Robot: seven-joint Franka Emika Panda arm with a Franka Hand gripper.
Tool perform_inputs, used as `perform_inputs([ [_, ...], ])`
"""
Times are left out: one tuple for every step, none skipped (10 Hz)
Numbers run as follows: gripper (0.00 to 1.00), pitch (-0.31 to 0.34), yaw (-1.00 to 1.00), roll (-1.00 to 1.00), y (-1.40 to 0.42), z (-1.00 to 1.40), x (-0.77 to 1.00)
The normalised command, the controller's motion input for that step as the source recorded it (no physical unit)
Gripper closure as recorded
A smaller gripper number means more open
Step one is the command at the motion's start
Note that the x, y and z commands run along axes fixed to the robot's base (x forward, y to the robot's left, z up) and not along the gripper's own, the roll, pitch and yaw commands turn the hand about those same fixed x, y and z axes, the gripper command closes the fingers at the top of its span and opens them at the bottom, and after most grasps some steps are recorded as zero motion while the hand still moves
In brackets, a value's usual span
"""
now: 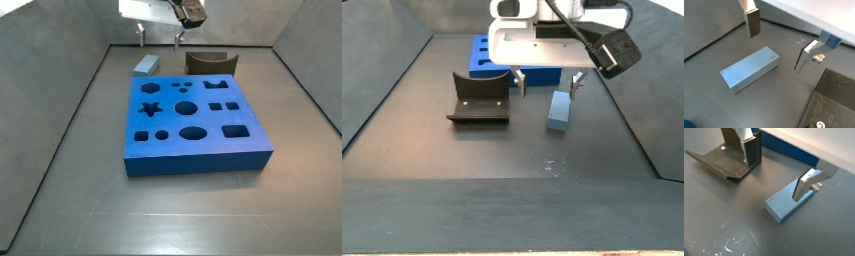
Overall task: Pick up the rectangle object. Move up. Place the rectangle object on the fixture. Regrasp the rectangle object. Move to above the board. Insert the rectangle object.
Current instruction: Pick up the rectangle object.
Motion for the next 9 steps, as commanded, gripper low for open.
perform_inputs([
  [0.0,0.0,-0.27,0.01,-0.01,-0.15,-0.04],
  [0.0,-0.16,-0.17,0.12,-0.12,0.0,-0.12],
  [0.0,-0.169,-0.1,0.19,-0.18,0.0,-0.13],
  [0.0,-0.134,-0.06,0.21,-0.17,0.0,-0.09],
  [0.0,-0.131,-0.04,0.19,-0.13,-0.09,-0.07],
  [0.0,-0.114,-0.03,0.12,-0.03,-0.15,-0.04],
  [0.0,-0.017,-0.02,0.0,0.0,-0.17,0.0],
  [0.0,0.0,-0.05,0.0,0.0,-0.17,0.0],
  [0.0,-0.037,-0.04,0.0,0.0,-0.2,0.0],
])
